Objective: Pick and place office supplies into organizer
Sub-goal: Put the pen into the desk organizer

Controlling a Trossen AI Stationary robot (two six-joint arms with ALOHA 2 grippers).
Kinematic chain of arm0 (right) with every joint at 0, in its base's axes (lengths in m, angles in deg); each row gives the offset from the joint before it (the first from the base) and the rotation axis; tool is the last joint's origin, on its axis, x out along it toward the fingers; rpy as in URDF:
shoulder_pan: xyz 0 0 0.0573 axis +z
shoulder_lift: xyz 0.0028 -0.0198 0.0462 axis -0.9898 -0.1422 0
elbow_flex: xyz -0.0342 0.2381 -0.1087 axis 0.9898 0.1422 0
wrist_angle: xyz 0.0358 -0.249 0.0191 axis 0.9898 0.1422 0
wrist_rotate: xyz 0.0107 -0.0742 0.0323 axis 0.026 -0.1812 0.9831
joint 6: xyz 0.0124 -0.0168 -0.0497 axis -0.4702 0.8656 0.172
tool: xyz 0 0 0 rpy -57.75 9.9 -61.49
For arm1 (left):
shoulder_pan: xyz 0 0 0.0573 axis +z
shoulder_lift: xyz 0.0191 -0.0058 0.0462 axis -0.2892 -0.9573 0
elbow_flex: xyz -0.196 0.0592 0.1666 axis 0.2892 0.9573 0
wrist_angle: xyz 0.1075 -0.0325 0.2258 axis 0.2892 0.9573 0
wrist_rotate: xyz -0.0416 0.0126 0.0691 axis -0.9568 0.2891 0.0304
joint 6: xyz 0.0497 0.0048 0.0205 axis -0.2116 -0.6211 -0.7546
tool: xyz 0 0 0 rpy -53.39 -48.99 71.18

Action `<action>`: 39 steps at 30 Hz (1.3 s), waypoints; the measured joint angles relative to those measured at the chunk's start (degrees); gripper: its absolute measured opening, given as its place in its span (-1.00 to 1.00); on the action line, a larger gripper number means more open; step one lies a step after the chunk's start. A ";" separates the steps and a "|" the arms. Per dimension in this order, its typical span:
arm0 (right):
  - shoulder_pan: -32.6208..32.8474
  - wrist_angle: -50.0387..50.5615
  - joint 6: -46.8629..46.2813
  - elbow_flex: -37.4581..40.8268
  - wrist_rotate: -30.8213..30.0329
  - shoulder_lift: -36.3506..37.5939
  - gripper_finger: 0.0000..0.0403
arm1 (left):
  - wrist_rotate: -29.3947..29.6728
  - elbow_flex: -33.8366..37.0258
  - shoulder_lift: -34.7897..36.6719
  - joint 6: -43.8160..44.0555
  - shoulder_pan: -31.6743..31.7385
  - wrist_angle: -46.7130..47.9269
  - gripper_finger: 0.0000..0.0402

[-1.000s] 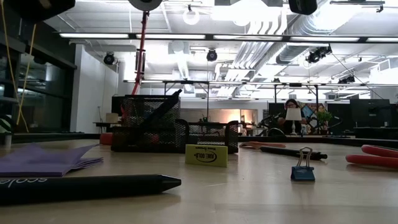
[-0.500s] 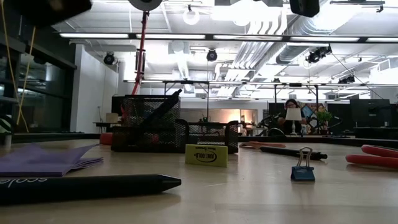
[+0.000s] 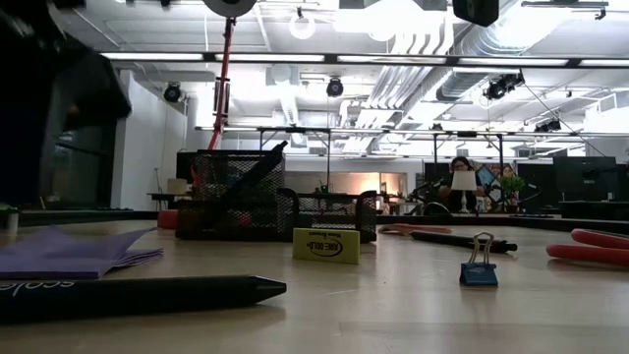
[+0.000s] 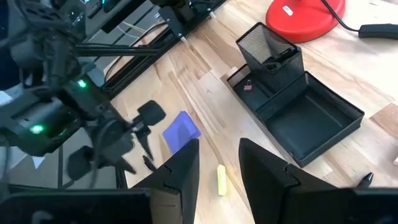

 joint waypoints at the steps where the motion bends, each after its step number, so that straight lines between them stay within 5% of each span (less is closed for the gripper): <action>1: 0.03 0.00 0.02 -0.02 0.01 0.00 -0.47 | -0.02 0.00 -0.25 0.04 0.02 -0.25 -0.17; 20: 0.26 0.15 1.52 -0.02 -0.37 0.00 -0.47 | 5.08 -0.19 -2.76 -5.11 0.01 -4.91 -0.32; 39: 1.05 -1.26 1.97 -0.08 -0.53 0.35 -0.47 | 8.07 -11.22 -10.40 -9.13 -0.54 10.04 -0.32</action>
